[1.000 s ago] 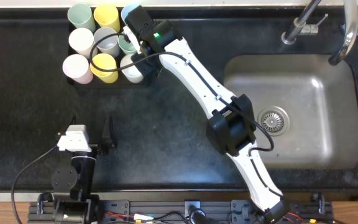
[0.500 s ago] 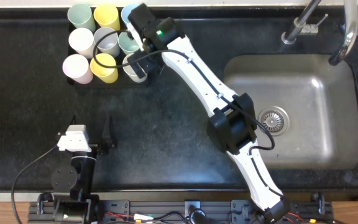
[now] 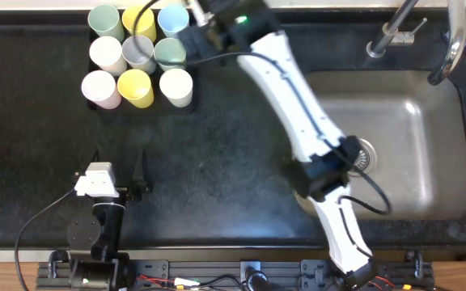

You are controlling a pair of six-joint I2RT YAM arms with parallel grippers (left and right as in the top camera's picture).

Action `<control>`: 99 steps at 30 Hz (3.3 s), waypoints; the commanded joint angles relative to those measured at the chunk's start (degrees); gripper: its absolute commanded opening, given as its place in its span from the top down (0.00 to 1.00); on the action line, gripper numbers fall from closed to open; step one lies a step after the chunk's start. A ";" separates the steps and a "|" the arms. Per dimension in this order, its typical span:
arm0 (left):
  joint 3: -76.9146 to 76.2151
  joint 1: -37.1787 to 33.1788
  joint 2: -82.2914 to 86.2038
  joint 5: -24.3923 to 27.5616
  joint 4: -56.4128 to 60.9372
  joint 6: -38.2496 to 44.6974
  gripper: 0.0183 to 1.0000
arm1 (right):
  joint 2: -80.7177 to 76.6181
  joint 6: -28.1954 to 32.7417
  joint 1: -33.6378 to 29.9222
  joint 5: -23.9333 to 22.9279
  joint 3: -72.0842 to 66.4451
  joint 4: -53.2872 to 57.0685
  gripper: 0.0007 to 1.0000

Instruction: Store Cups

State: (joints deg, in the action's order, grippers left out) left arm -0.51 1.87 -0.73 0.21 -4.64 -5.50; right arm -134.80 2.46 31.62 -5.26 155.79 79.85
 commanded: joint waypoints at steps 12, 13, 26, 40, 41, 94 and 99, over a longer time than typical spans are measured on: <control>0.04 0.13 0.57 -0.26 -0.22 1.22 0.00 | 64.37 -12.68 -20.81 -4.02 -66.25 -10.36 0.00; 0.04 0.13 0.57 -0.26 -0.22 1.22 0.00 | 69.11 -13.20 -21.44 -3.72 -71.95 -12.87 0.00; 0.04 0.13 0.57 -0.28 -0.22 1.22 0.00 | 120.63 -12.94 -21.49 -9.18 -124.28 -44.13 0.00; 0.04 0.13 0.57 -0.28 -0.22 1.22 0.00 | 134.35 -12.94 -21.57 -9.22 -141.61 -55.80 0.00; 0.04 0.13 0.57 -0.28 -0.22 1.22 0.00 | 134.38 -12.96 -21.66 -9.22 -143.36 -58.45 0.00; 0.04 0.13 0.57 -0.28 -0.22 1.20 0.00 | 134.62 1.84 -28.65 5.62 -155.51 -75.43 0.00; 0.04 0.13 0.57 -0.28 -0.22 1.22 0.00 | 134.62 1.84 -28.65 5.62 -155.51 -75.43 0.00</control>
State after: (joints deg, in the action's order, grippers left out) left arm -0.51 1.87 -0.69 0.21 -4.67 -5.50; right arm -0.84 3.55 3.03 -0.36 1.04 4.64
